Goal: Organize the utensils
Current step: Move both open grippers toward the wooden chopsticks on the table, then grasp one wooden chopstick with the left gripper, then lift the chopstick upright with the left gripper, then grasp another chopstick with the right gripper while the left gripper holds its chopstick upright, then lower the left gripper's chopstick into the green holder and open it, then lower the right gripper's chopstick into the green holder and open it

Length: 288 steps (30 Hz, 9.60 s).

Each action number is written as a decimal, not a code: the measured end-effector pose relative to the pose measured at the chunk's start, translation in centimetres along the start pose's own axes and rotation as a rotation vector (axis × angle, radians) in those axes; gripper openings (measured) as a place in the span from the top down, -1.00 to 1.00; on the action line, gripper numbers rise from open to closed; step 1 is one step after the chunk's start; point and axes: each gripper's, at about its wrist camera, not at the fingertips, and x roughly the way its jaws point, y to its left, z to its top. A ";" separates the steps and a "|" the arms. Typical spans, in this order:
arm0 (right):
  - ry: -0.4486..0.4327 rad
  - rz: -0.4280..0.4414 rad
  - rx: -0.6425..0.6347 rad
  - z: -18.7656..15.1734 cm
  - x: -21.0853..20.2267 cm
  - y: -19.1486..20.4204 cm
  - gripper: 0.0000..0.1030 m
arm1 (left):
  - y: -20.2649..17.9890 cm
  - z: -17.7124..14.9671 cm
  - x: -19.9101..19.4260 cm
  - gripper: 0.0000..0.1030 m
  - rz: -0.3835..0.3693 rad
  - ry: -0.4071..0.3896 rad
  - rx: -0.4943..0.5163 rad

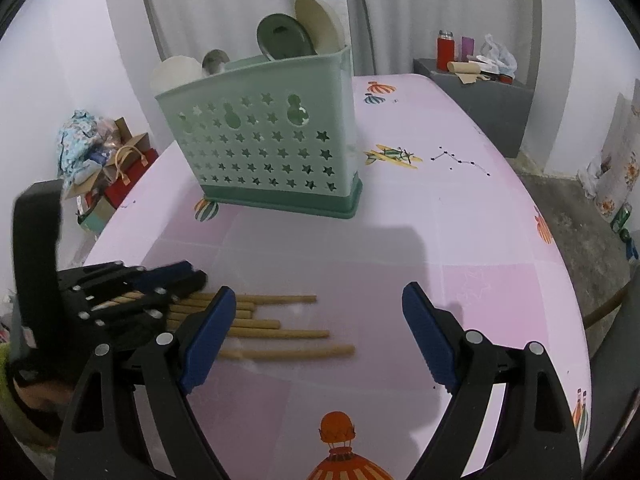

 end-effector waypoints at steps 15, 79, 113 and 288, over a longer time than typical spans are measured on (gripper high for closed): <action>0.130 0.038 -0.005 -2.5 0.1 0.0 -0.75 | 3.5 -5.0 -7.5 -0.42 -0.082 -0.007 -0.287; 0.138 0.108 0.220 -3.2 1.4 -6.7 -0.37 | -13.4 -2.0 0.1 0.85 -0.210 0.218 0.831; 0.042 0.172 0.257 -2.4 -0.8 -7.3 -0.17 | -1.3 6.0 -7.8 0.91 -0.092 -0.077 0.100; -0.541 0.105 -0.064 21.1 3.9 5.1 0.87 | 8.5 2.5 -12.9 -0.36 0.127 -0.508 -0.262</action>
